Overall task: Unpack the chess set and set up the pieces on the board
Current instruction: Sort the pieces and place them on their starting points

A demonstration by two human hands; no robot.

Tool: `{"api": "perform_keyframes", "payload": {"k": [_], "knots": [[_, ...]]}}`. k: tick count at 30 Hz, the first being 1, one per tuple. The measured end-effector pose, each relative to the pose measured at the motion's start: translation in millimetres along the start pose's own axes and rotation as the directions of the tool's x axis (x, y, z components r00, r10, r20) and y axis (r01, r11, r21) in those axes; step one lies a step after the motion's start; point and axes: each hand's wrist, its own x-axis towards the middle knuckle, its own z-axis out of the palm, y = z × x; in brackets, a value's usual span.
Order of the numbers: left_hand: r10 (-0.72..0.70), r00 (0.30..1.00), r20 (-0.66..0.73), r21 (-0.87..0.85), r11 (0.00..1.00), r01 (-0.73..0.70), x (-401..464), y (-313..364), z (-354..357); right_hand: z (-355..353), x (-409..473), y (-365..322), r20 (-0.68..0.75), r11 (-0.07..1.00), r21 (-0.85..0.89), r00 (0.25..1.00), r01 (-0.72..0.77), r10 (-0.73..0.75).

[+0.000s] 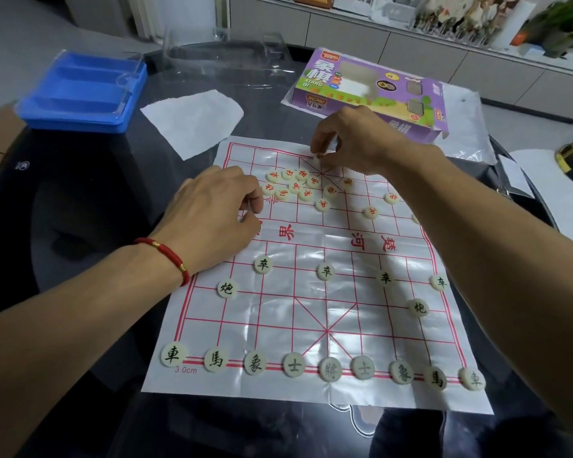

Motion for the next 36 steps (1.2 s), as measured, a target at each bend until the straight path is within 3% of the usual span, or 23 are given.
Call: {"api": "perform_keyframes", "payload": {"k": [5, 9, 16, 20, 25, 29, 32, 36], "knots": [[0.007, 1.0, -0.005, 0.005, 1.0, -0.007, 1, -2, 2, -3, -3, -2, 0.007, 1.0, 0.001, 1.0, 0.014, -0.014], [0.012, 1.0, -0.009, 0.001, 1.0, -0.012, 1, -5, 2, -18, -18, 6, -0.082, 0.999, 0.035, 0.996, -0.013, 0.016], [-0.026, 0.99, -0.135, -0.061, 0.998, 0.018, 2, -10, -5, -16, -57, 12, 0.055, 1.0, -0.031, 0.998, 0.005, -0.003], [-0.029, 0.978, -0.207, 0.0, 1.0, 0.03, 6, -23, -5, -7, -59, 12, 0.082, 1.0, -0.022, 0.997, -0.003, 0.005], [-0.015, 0.977, -0.212, 0.041, 0.999, 0.024, 8, -35, 1, -9, -59, 20, 0.012, 1.0, -0.01, 1.0, 0.02, -0.019], [-0.049, 0.977, -0.207, -0.013, 0.999, 0.047, 10, -38, 2, -25, -72, 48, -0.155, 0.996, 0.036, 0.984, -0.083, 0.087], [-0.077, 0.973, -0.219, -0.076, 0.995, 0.061, 11, -39, -1, -21, -83, 69, -0.154, 0.985, 0.033, 0.973, -0.167, 0.17], [-0.096, 0.972, -0.214, -0.088, 0.993, 0.079, 11, -37, 0, -11, -84, 73, -0.142, 0.984, 0.081, 0.975, -0.158, 0.168]]}}
